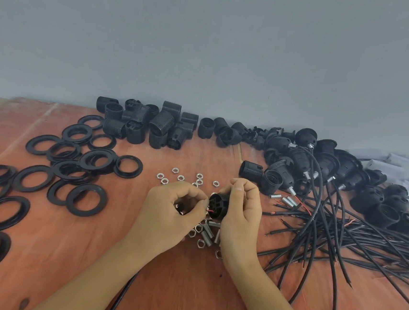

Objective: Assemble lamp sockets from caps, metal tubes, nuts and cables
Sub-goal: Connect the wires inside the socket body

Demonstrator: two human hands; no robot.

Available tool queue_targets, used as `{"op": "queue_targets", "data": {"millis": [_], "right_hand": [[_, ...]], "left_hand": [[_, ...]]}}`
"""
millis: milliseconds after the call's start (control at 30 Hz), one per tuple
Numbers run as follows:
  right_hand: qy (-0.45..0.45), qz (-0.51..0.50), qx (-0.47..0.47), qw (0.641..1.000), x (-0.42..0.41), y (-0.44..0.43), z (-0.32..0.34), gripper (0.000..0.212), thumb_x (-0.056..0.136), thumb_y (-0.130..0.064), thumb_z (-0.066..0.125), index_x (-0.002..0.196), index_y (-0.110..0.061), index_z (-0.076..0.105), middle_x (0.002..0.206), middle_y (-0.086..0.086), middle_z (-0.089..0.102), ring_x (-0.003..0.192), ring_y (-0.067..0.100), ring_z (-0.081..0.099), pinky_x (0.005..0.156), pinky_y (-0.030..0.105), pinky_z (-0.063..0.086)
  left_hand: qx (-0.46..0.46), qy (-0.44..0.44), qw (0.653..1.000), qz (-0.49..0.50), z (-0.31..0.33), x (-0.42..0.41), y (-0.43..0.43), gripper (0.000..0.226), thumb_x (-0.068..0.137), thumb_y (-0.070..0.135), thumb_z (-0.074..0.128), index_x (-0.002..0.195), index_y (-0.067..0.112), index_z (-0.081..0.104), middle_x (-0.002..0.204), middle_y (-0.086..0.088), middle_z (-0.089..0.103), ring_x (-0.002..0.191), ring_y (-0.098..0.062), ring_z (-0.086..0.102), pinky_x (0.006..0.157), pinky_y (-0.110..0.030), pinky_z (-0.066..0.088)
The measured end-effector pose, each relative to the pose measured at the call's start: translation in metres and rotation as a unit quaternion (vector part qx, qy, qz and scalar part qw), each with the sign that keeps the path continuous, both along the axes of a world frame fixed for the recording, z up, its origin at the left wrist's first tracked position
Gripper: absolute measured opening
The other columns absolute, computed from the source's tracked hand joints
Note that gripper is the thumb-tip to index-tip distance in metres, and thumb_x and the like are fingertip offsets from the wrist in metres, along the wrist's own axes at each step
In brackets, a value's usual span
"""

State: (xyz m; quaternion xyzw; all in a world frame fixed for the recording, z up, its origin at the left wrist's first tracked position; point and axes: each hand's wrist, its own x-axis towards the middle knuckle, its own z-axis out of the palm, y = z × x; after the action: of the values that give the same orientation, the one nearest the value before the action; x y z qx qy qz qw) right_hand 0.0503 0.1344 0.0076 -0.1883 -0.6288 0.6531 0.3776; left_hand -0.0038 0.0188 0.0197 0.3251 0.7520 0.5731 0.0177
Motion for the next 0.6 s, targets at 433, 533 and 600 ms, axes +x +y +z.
{"op": "queue_targets", "data": {"millis": [433, 533, 600], "right_hand": [[-0.009, 0.012, 0.118, 0.993, 0.0028, 0.0034, 0.0003, 0.018, 0.103, -0.014, 0.044, 0.092, -0.023, 0.055, 0.075, -0.009, 0.056, 0.068, 0.002, 0.052, 0.067, 0.016, 0.044], [-0.011, 0.022, 0.131, 0.991, 0.0026, 0.0026, -0.0009, 0.016, 0.103, -0.014, 0.044, 0.093, -0.021, 0.055, 0.072, -0.011, 0.055, 0.065, 0.000, 0.051, 0.063, 0.014, 0.044], [-0.005, 0.017, 0.123, 0.992, 0.0019, 0.0021, -0.0003, 0.016, 0.103, -0.016, 0.044, 0.093, -0.022, 0.055, 0.072, -0.009, 0.054, 0.064, 0.001, 0.050, 0.062, 0.014, 0.043]], "left_hand": [[-0.024, 0.093, 0.995, -0.021, -0.0065, -0.0046, 0.0011, 0.015, 0.085, 0.004, 0.071, 0.082, 0.019, 0.071, 0.073, 0.012, 0.066, 0.069, -0.011, 0.065, 0.065, -0.024, 0.052], [-0.025, 0.071, 0.997, -0.017, -0.0064, -0.0059, 0.0003, 0.017, 0.085, 0.004, 0.072, 0.082, 0.021, 0.072, 0.072, 0.015, 0.067, 0.064, -0.007, 0.064, 0.057, -0.015, 0.049], [-0.012, 0.034, 0.999, -0.008, -0.0041, -0.0057, -0.0005, 0.014, 0.085, 0.007, 0.073, 0.083, 0.022, 0.073, 0.071, 0.017, 0.068, 0.054, -0.005, 0.062, 0.047, -0.012, 0.046]]}}
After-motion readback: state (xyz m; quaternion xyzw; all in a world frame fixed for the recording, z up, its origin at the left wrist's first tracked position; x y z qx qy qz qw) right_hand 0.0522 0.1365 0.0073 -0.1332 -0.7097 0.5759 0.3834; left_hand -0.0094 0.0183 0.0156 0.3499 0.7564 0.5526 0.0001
